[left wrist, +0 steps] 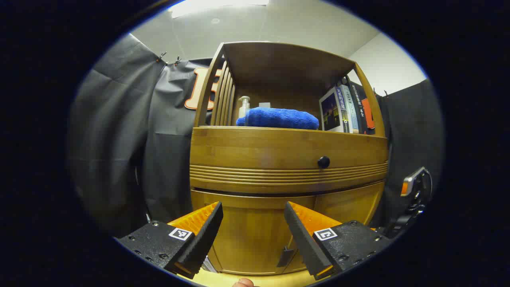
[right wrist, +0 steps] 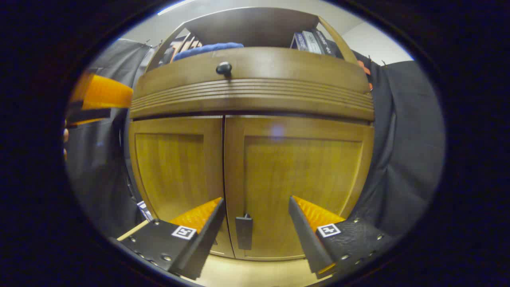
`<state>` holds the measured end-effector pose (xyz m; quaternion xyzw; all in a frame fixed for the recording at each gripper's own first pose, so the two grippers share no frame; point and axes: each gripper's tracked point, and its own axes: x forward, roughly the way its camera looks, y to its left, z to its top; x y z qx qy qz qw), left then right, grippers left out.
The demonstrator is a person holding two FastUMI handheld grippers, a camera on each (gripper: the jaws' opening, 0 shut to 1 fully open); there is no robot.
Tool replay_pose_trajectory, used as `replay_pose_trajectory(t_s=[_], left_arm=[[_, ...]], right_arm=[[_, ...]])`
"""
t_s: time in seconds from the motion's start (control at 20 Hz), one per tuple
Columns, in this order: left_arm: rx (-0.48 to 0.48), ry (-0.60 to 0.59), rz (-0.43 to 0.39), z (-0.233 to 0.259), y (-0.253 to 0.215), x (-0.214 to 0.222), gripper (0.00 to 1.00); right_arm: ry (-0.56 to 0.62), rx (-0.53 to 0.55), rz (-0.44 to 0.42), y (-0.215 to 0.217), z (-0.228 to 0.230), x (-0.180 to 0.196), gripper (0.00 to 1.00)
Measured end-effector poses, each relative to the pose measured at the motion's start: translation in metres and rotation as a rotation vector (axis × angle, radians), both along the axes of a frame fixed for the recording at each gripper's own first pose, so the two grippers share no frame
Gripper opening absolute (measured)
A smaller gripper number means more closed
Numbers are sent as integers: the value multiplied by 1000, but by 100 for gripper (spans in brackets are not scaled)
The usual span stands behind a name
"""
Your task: Open the right door of the double-door shoe cabinet with the right hand, and open the left door with the left hand.
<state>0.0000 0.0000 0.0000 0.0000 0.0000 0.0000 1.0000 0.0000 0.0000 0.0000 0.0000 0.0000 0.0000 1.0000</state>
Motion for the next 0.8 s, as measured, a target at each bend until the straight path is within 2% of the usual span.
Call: replay_pose_trajectory(t_s=[0.15, 0.2, 0.25, 0.45, 0.5, 0.65, 0.7, 0.8], left_arm=[[0, 0, 32, 0, 14, -2, 92], [-1, 4, 42, -2, 19, -2, 92], [2, 11, 54, -3, 25, -3, 92], [14, 30, 101, -8, 47, -6, 92], [16, 31, 111, -9, 52, -8, 92], [22, 32, 140, -9, 66, -10, 92], [23, 34, 146, -10, 69, -11, 92], [21, 39, 156, -11, 73, -12, 92]], right_arm=[[43, -1, 16, 10, -20, 15, 86], [45, -5, 22, 13, -25, 17, 69], [46, -18, 10, 13, -28, 21, 66], [72, -43, -15, 16, -42, 39, 64], [81, -33, -15, 18, -47, 43, 38], [115, -16, -20, 17, -54, 46, 36], [92, 9, -31, 18, -48, 44, 36], [99, 11, -48, 16, -55, 47, 32]])
